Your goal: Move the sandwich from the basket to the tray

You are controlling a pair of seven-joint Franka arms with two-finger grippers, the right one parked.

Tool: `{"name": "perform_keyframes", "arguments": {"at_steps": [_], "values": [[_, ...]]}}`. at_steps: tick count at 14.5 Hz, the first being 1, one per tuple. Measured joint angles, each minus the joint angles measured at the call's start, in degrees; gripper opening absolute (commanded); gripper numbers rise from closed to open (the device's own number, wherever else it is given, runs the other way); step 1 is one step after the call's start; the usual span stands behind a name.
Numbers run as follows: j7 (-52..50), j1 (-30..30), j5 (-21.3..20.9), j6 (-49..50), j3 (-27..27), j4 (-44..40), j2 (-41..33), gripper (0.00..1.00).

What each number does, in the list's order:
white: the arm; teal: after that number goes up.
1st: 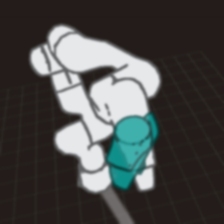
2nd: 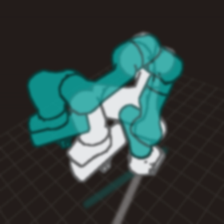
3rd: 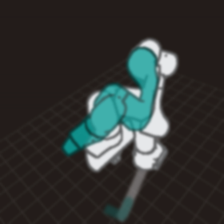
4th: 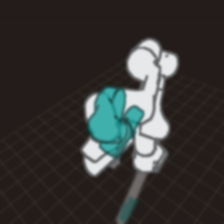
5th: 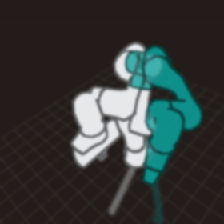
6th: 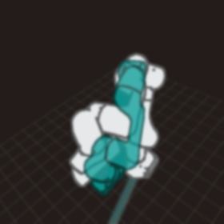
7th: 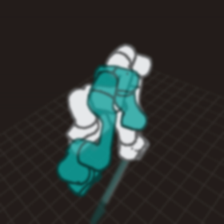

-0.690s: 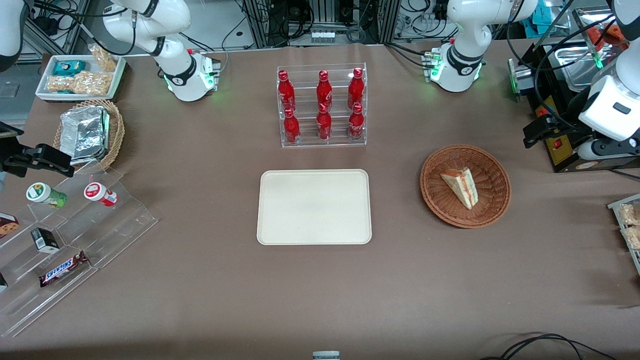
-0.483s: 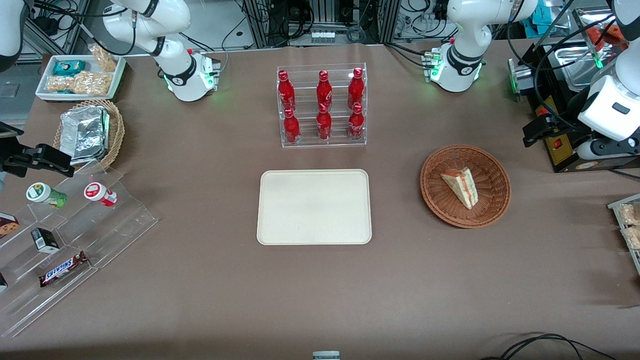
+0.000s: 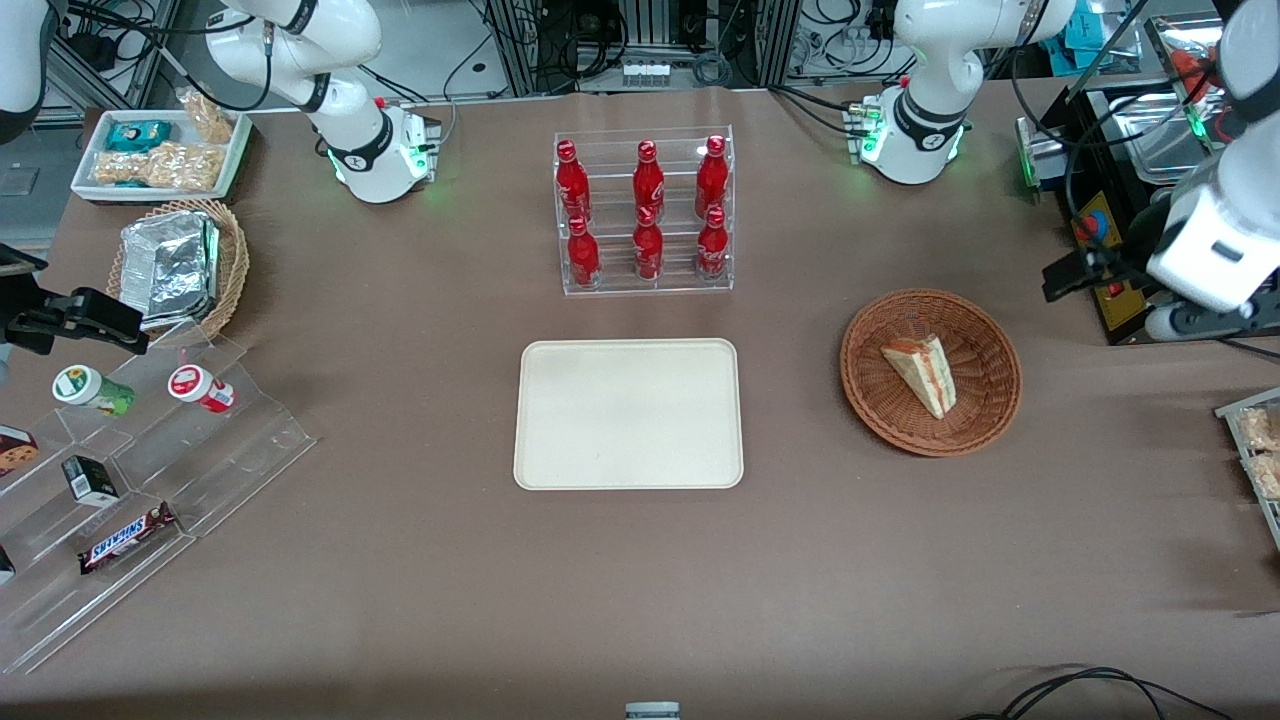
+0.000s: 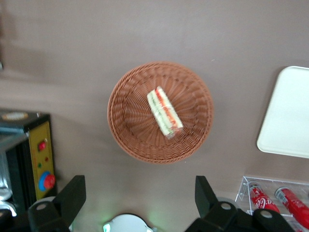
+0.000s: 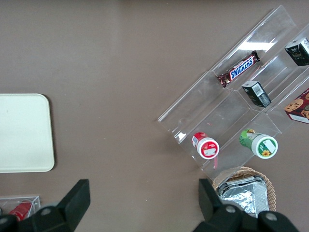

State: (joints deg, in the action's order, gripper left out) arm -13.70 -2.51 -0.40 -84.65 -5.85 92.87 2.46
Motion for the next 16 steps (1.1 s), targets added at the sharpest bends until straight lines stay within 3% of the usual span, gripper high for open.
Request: {"name": "perform_keyframes", "arguments": {"at_steps": [3, 9, 12, 16], "values": [[-5.83, -0.39, 0.02, -5.72, 0.57, 6.31, 2.93, 1.0], [-23.02, 0.76, 0.24, -38.37, -0.97, 32.72, 3.26, 1.0], [-30.34, 3.88, 0.25, -41.39, -1.43, 36.25, 3.83, 1.0], [-31.46, 4.65, 0.25, -42.44, -1.35, 37.41, 5.23, 1.0]]}}
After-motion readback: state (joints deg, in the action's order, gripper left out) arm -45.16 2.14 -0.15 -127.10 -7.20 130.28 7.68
